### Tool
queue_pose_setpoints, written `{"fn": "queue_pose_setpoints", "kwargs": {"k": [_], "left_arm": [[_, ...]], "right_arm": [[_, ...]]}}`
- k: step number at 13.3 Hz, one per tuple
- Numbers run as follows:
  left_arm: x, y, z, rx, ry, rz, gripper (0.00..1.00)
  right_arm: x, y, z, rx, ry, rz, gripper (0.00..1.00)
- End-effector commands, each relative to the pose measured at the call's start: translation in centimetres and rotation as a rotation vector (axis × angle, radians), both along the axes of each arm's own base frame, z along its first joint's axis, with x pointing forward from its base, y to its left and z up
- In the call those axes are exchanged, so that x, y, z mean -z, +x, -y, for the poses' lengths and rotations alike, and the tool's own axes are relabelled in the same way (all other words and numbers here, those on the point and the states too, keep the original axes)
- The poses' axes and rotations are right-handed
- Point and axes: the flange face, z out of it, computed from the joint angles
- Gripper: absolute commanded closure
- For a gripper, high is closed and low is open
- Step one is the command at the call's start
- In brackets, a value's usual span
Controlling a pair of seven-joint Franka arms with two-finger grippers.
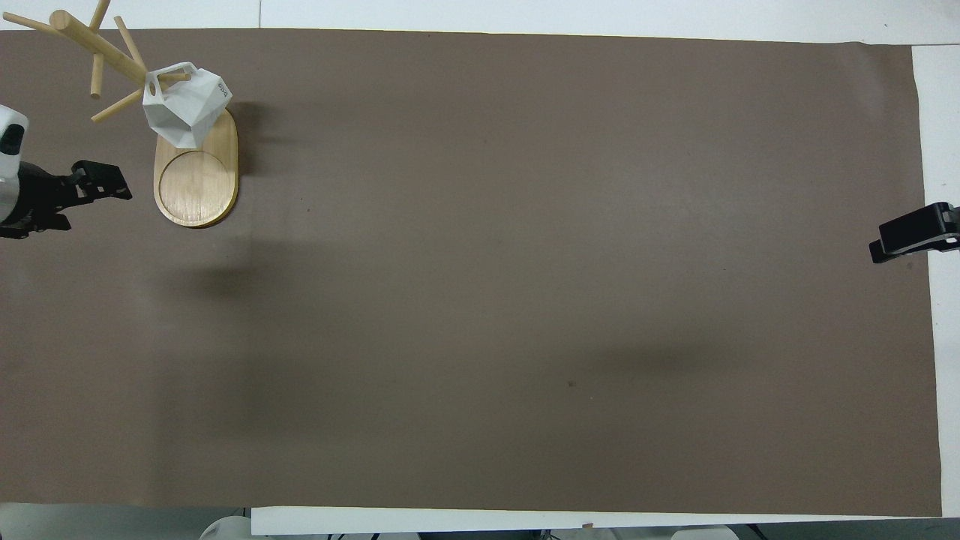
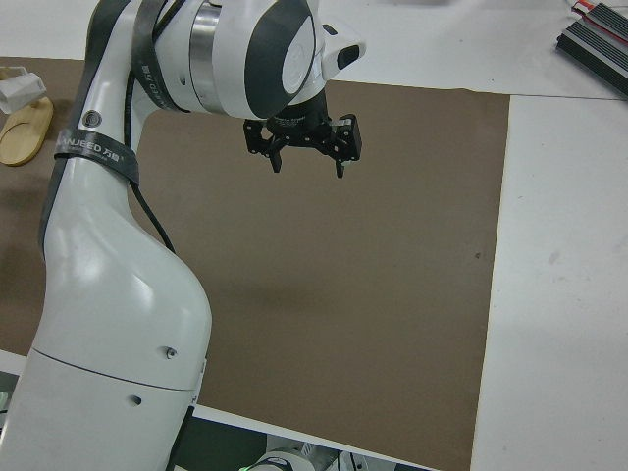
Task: Hang cup on rack
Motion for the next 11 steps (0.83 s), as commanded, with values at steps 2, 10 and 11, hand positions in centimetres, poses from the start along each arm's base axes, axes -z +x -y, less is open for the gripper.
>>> {"fn": "queue_pose_setpoints", "kwargs": {"k": [2, 10, 11], "left_arm": [[-5.6, -0.1, 0.6, 0.139, 0.012, -0.089, 0.0], [-13.7, -2.2, 2.2, 0.301, 0.021, -0.183, 0.0], [-14.4, -2.2, 2.7, 0.319, 0.024, -0.174, 0.0]], "right_arm": [[0.0, -0.4, 0.2, 0.006, -0.019, -0.004, 0.0], [0.0, -0.4, 0.1, 0.004, -0.019, -0.004, 0.0], [0.0, -0.4, 0.0, 0.003, -0.02, -0.004, 0.0]]}}
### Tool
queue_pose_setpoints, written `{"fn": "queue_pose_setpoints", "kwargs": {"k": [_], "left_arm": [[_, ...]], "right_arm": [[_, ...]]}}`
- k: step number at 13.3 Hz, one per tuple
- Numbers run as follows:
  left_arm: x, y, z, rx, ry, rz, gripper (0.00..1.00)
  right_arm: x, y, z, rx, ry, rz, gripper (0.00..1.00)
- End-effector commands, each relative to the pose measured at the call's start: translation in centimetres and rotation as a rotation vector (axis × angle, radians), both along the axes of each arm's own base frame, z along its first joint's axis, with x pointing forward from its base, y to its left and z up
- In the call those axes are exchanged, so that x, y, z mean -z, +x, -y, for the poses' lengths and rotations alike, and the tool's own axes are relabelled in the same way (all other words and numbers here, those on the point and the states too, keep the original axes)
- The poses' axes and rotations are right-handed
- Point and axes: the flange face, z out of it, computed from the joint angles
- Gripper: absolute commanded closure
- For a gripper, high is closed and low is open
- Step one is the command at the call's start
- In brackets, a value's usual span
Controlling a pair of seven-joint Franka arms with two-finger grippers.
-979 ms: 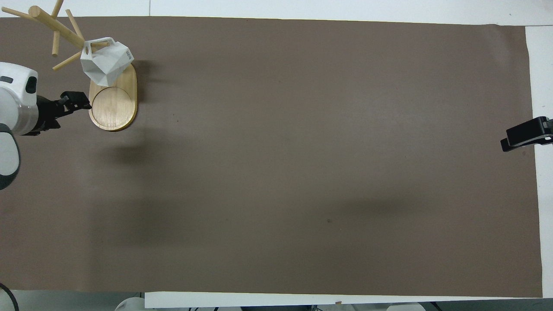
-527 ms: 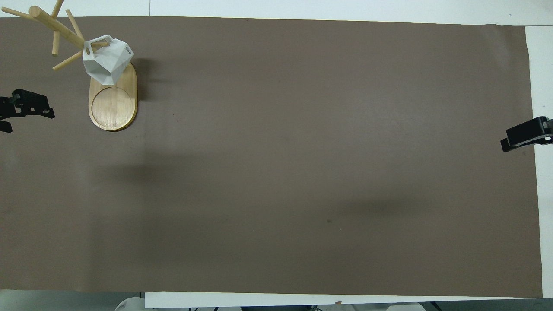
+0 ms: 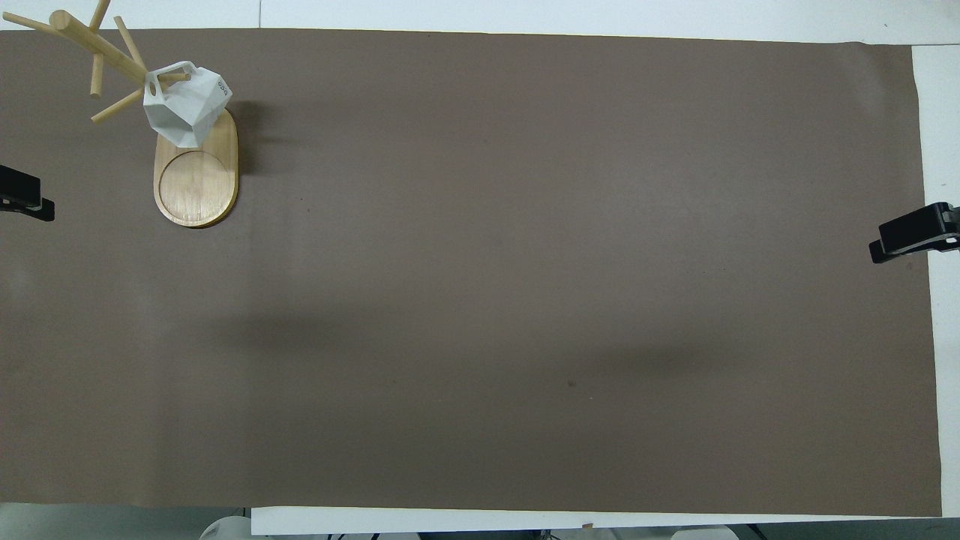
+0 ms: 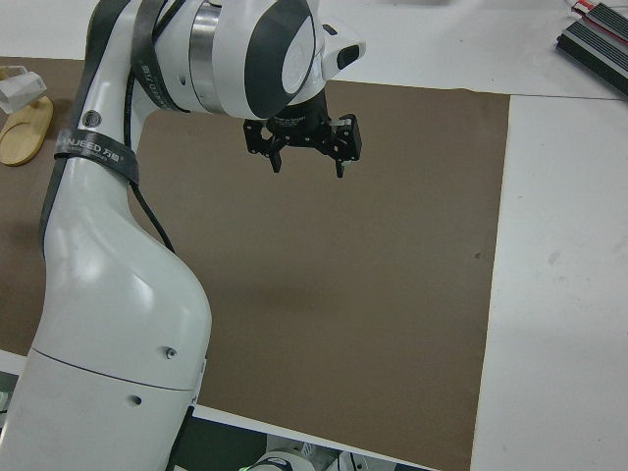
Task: Hang cup on rack
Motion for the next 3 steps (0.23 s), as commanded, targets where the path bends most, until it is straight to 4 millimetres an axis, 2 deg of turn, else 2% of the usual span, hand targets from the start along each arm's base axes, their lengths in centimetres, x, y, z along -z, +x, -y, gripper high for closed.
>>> {"fn": "queue_pose_setpoints", "kwargs": {"k": [1, 3], "left_arm": [[-1.35, -0.2, 0.62, 0.073, 0.028, -0.018, 0.0], [-1.28, -0.19, 0.89, 0.135, 0.02, -0.025, 0.0]], "right_arm": [[0.0, -0.42, 0.17, 0.006, -0.019, -0.004, 0.0], [0.0, -0.42, 0.17, 0.006, -0.019, -0.004, 0.0]]}}
